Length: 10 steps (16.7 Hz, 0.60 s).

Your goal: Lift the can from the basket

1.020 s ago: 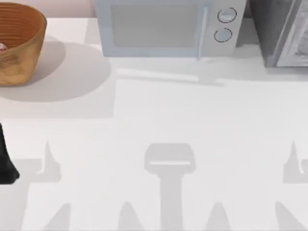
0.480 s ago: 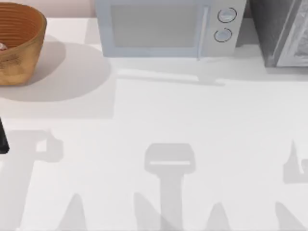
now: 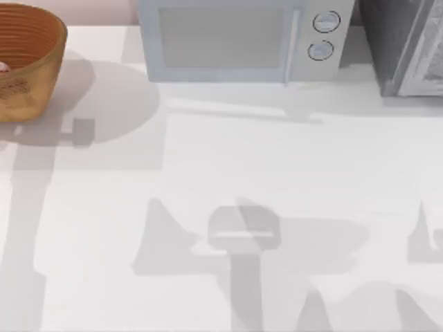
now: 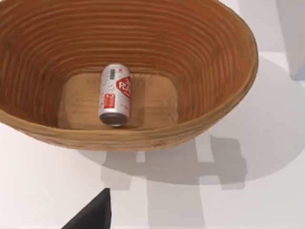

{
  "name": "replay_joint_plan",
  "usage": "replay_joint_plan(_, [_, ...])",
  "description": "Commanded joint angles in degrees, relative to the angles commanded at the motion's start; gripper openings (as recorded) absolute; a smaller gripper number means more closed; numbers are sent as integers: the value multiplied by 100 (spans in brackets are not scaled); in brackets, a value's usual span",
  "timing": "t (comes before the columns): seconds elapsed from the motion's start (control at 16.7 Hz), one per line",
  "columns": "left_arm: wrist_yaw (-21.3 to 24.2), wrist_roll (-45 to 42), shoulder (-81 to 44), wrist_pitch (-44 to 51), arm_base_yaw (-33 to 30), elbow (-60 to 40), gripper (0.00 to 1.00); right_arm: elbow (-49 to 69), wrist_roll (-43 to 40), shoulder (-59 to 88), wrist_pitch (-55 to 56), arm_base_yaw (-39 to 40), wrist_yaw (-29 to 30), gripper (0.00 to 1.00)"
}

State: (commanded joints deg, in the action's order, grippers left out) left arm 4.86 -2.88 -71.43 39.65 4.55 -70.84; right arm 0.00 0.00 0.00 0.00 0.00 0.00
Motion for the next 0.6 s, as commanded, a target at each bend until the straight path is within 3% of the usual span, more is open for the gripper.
replay_joint_plan(0.6, [321, -536, -5467, 2873, 407, -6291, 100, 0, 0, 0, 0, 0, 0, 100])
